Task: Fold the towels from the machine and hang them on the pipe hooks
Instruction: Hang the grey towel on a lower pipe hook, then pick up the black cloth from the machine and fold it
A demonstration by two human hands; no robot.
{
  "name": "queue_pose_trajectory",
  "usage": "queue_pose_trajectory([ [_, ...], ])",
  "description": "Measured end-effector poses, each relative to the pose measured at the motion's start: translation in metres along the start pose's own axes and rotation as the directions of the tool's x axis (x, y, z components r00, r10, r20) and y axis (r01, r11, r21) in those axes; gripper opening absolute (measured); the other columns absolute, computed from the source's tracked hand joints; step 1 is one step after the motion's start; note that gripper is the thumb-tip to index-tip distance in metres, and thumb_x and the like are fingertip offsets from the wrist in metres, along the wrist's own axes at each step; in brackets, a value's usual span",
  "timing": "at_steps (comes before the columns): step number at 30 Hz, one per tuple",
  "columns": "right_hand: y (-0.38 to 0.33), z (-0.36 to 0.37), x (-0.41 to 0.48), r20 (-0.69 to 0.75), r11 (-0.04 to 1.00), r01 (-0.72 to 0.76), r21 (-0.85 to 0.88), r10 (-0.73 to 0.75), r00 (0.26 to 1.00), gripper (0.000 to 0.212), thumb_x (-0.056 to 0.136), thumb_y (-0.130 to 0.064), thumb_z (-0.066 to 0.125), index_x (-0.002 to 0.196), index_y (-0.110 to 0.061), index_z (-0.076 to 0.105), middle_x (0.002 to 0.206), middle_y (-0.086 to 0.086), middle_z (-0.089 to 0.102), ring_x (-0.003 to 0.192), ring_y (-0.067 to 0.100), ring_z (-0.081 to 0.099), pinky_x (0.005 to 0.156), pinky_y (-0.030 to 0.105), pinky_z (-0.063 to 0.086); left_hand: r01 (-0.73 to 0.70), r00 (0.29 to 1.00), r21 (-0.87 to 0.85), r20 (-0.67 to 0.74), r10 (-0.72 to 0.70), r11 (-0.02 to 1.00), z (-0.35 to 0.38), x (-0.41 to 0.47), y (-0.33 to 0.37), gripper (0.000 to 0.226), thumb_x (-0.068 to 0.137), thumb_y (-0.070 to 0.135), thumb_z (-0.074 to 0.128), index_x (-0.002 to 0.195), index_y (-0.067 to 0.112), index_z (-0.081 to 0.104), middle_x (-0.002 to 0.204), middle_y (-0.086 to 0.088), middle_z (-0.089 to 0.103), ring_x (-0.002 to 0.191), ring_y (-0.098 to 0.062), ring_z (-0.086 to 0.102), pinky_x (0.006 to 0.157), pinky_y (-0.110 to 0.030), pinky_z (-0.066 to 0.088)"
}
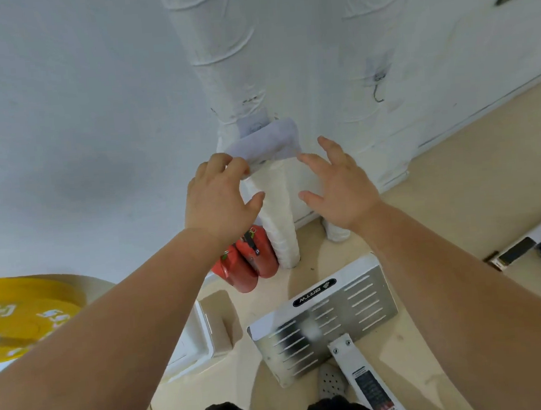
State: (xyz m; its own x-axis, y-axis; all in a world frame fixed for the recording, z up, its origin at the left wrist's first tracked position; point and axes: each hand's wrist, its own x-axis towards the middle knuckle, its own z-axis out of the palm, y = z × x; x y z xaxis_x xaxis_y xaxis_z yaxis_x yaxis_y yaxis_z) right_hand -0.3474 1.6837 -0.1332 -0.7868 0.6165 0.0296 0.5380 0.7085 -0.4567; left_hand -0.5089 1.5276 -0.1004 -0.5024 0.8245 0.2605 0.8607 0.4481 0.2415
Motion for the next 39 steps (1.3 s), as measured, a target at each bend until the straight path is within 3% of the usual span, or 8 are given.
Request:
queue_pose_trajectory([
  [6, -0.036, 0.008, -0.104, -0.029, 0.984, -0.171, 0.041, 0.173, 0.985, 0.062, 0.091, -0.043, 0.064, 0.147, -0.032, 0.042, 0.164, 0.007, 0.016, 0.141, 0.032, 0.036, 0.114, 0.049, 0.037, -0.116, 0.965, -0.107, 0.223, 0.137, 0.987, -0.026, -0.059, -0.002, 0.052, 0.084, 0.045, 0.071, 0.129, 0.027, 0.051, 0.136, 0.002, 0.051, 0.122, -0.028, 0.049, 0.100, -0.042, 0.042],
  [15, -0.102, 0.060, -0.278, 0.007, 0.866, -0.497, 0.056, 0.497, 0.868, 0.059, 0.092, -0.047, 0.062, 0.146, -0.036, 0.041, 0.163, -0.001, 0.015, 0.141, 0.026, 0.037, 0.114, 0.044, 0.037, -0.276, 0.821, -0.265, 0.435, 0.370, 0.924, -0.038, -0.175, -0.022, 0.056, 0.083, 0.046, 0.072, 0.132, 0.027, 0.052, 0.138, -0.001, 0.053, 0.121, -0.029, 0.050, 0.101, -0.041, 0.043],
  [21, -0.117, 0.075, -0.402, 0.053, 0.729, -0.684, 0.021, 0.682, 0.729, 0.058, 0.093, -0.050, 0.061, 0.146, -0.036, 0.042, 0.162, 0.000, 0.018, 0.139, 0.027, 0.041, 0.112, 0.044, 0.040, -0.378, 0.671, -0.377, 0.518, 0.531, 0.846, -0.025, -0.251, 0.021, 0.062, 0.083, 0.045, 0.075, 0.136, 0.022, 0.053, 0.136, -0.003, 0.054, 0.123, -0.027, 0.052, 0.103, -0.038, 0.042],
  [26, -0.129, 0.081, -0.506, 0.088, 0.572, -0.819, 0.041, 0.815, 0.573, 0.058, 0.092, -0.049, 0.062, 0.145, -0.034, 0.045, 0.162, 0.000, 0.022, 0.139, 0.027, 0.040, 0.111, 0.044, 0.040, -0.489, 0.507, -0.402, 0.591, 0.627, 0.774, -0.007, -0.317, 0.072, 0.059, 0.085, 0.047, 0.071, 0.135, 0.023, 0.051, 0.138, 0.000, 0.050, 0.126, -0.027, 0.048, 0.105, -0.034, 0.036],
  [34, -0.110, 0.098, -0.673, 0.157, 0.402, -0.915, 0.025, 0.903, 0.400, 0.057, 0.091, -0.052, 0.060, 0.144, -0.036, 0.044, 0.158, -0.001, 0.029, 0.140, 0.029, 0.035, 0.110, 0.050, 0.039, -0.548, 0.295, -0.418, 0.714, 0.635, 0.724, 0.017, -0.436, 0.167, 0.060, 0.090, 0.050, 0.065, 0.141, 0.027, 0.045, 0.139, 0.001, 0.048, 0.125, -0.024, 0.048, 0.102, -0.040, 0.045],
  [39, -0.078, 0.127, -0.769, 0.191, 0.310, -0.946, 0.099, 0.927, 0.324, 0.056, 0.094, -0.054, 0.053, 0.146, -0.037, 0.041, 0.160, -0.002, 0.029, 0.142, 0.028, 0.034, 0.112, 0.048, 0.038, -0.560, 0.228, -0.396, 0.771, 0.594, 0.728, 0.029, -0.518, 0.220, 0.066, 0.091, 0.047, 0.064, 0.149, 0.030, 0.038, 0.148, -0.002, 0.045, 0.135, -0.027, 0.043, 0.108, -0.042, 0.041],
])
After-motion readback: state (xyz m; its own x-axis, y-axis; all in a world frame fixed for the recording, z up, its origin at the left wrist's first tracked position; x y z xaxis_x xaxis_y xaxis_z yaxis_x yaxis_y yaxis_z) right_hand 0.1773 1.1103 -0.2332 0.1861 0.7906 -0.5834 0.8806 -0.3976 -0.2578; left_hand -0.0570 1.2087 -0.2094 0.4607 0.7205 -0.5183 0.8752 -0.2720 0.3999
